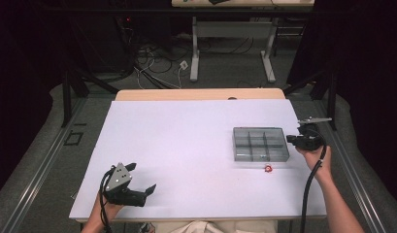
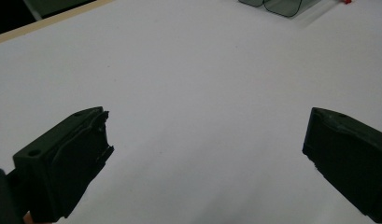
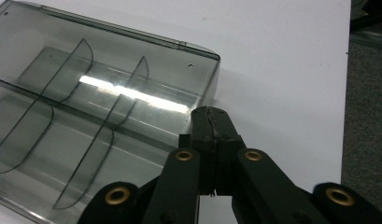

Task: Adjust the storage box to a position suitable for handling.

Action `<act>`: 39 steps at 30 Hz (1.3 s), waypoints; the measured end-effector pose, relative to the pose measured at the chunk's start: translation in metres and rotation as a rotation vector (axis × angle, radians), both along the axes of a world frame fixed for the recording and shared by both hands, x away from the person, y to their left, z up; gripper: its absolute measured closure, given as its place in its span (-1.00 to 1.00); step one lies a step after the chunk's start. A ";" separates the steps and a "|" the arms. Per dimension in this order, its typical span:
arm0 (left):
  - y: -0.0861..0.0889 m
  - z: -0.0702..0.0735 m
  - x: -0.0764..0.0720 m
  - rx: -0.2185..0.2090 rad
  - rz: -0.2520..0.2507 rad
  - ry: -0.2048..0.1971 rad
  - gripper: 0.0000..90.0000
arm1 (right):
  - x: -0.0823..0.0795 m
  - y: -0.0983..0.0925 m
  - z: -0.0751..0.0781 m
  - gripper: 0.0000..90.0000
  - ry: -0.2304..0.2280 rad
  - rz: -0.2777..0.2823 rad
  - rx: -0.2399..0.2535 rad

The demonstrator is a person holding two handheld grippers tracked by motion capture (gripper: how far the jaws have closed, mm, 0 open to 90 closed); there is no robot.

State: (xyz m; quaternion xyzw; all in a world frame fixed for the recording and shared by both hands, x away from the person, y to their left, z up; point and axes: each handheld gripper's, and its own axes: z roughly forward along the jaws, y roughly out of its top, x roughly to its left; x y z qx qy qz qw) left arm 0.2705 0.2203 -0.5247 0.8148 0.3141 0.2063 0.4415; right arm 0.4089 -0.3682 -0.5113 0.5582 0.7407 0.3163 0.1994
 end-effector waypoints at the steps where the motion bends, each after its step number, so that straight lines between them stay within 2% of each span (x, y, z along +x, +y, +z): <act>1: 0.000 0.000 0.000 0.000 0.000 -0.001 -1.00 | 0.001 -0.001 -0.002 1.00 0.011 -0.007 -0.003; 14: 0.000 0.000 0.000 0.000 0.006 -0.005 -1.00 | 0.003 0.000 -0.010 1.00 0.055 -0.012 -0.016; 19: 0.000 0.000 -0.001 0.001 0.007 -0.006 -1.00 | 0.004 0.002 -0.014 1.00 0.067 -0.007 -0.037; 21: 0.000 0.000 -0.001 0.000 0.007 -0.008 -1.00 | 0.004 0.002 -0.015 1.00 0.078 -0.014 -0.024; 25: 0.000 0.000 -0.001 0.001 0.006 -0.007 -1.00 | 0.004 0.003 -0.017 1.00 0.093 -0.010 -0.032; 39: 0.001 0.000 0.000 0.006 0.004 0.000 -1.00 | 0.004 0.003 -0.018 1.00 0.097 -0.024 -0.025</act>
